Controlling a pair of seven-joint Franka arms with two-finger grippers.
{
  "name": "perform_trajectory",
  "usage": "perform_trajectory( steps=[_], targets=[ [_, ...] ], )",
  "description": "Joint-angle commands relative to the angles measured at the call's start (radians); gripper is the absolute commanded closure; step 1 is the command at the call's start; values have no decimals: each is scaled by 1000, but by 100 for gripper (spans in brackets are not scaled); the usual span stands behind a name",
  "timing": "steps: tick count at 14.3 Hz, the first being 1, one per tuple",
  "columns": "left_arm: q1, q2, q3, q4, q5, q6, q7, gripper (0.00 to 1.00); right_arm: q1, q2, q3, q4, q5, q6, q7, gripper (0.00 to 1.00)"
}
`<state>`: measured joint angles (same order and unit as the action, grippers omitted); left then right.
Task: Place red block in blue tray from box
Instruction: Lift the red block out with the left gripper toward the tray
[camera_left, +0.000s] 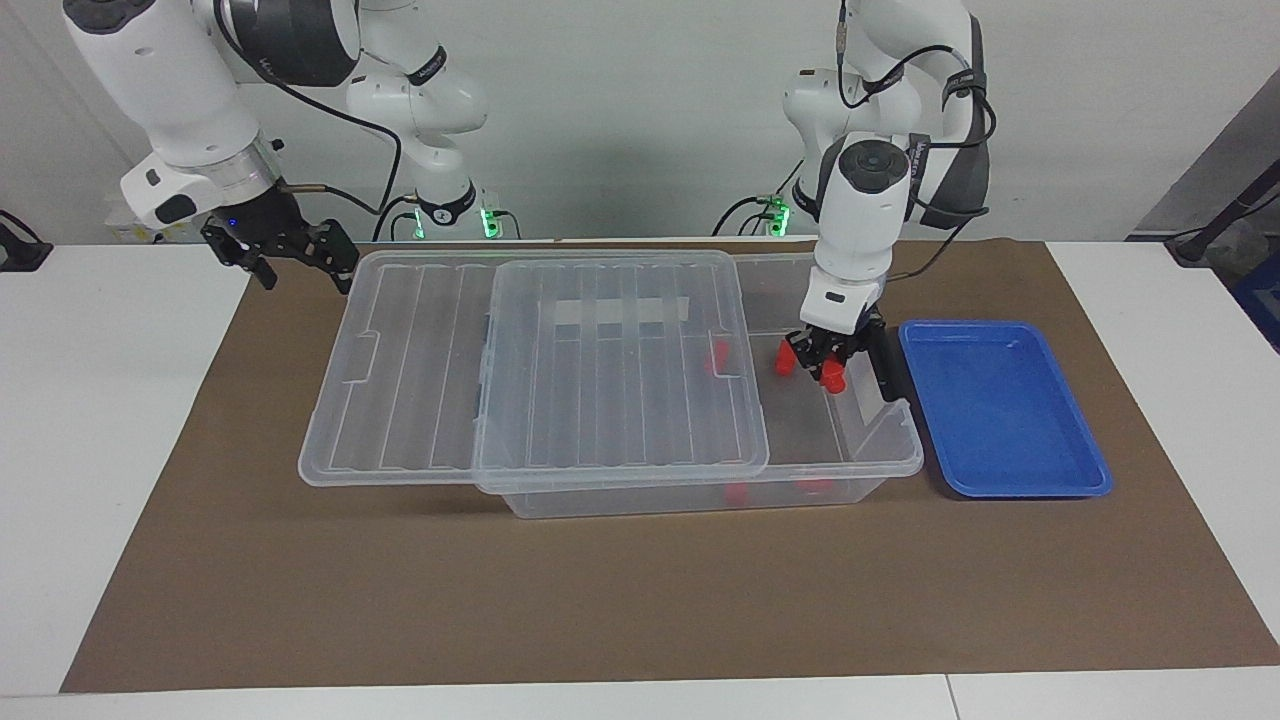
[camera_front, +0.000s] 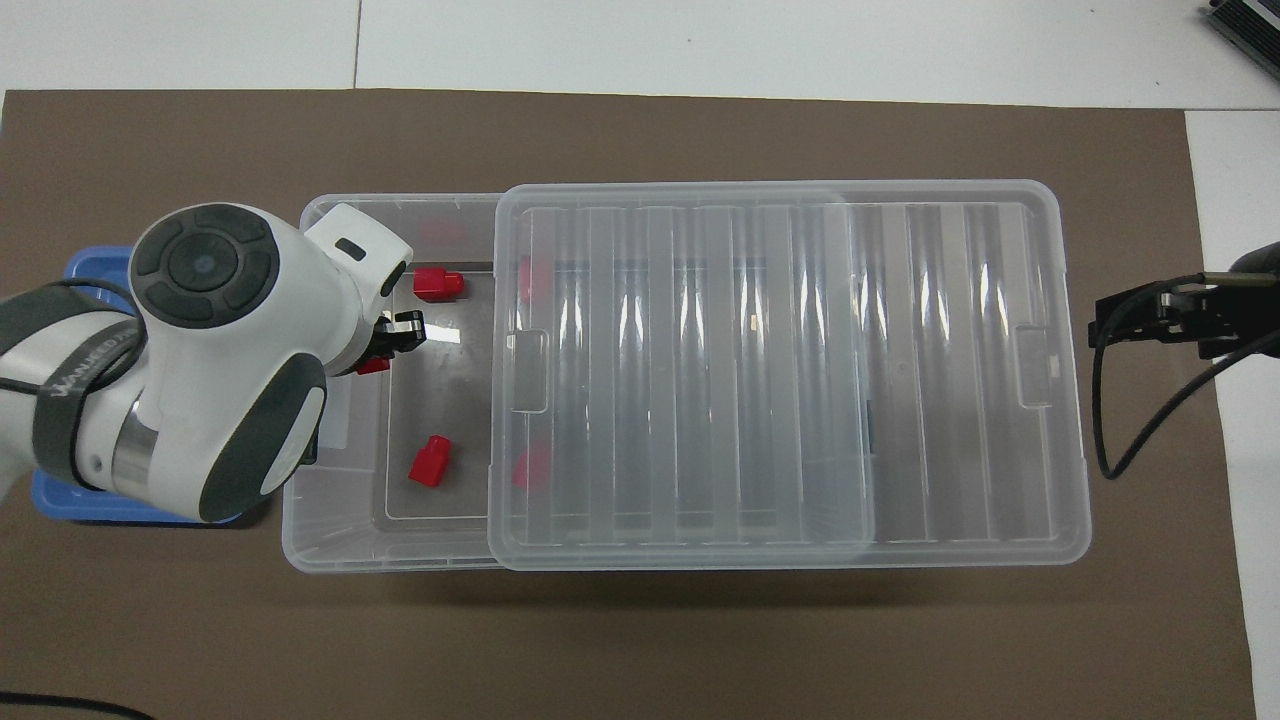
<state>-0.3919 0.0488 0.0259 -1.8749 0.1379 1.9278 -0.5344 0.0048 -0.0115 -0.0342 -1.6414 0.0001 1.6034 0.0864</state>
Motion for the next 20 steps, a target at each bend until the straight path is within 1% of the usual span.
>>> perform_trajectory(
  steps=[1,2,3,4,5,6,8,9,12,14,16,17,20],
  targets=[
    [59,-49,8,17,6,-52,89,100,-19,-27,5,-44,-2,56,-34,1],
    [85,-64,8,19,5,-65,138,100,-22,-27,2,-47,-11,65,-54,3],
    [114,-75,9,19,-6,-78,198,100,-25,-25,-1,-58,-25,82,-74,9],
    [151,-87,9,19,-20,-82,245,100,-40,-27,-1,-70,-40,105,-103,18],
    [187,-98,9,19,-37,-87,292,100,-52,-27,-1,-83,-48,128,-143,29],
    [224,-101,9,19,-50,-90,339,100,-64,-27,-3,-90,-57,145,-178,52],
    [293,-106,9,14,-63,-86,442,100,-71,-27,-3,-127,-100,193,-204,94],
    [327,-104,9,13,-69,-81,491,100,-81,-25,-3,-149,-101,219,-208,100],
    [431,-104,11,13,-90,-72,650,100,-89,-12,-4,-205,-107,295,-206,100],
    [482,-104,11,7,-90,-52,726,100,-89,-7,-4,-274,-118,392,-206,100],
    [498,-104,11,-15,-90,-27,740,100,-86,7,-3,-331,-124,476,-203,100],
    [498,-104,11,-41,-92,-1,735,100,-82,18,-3,-333,-124,489,-202,100],
    [498,-96,12,-134,-92,135,718,100,-72,36,0,-334,-124,519,-179,100]
  ],
)
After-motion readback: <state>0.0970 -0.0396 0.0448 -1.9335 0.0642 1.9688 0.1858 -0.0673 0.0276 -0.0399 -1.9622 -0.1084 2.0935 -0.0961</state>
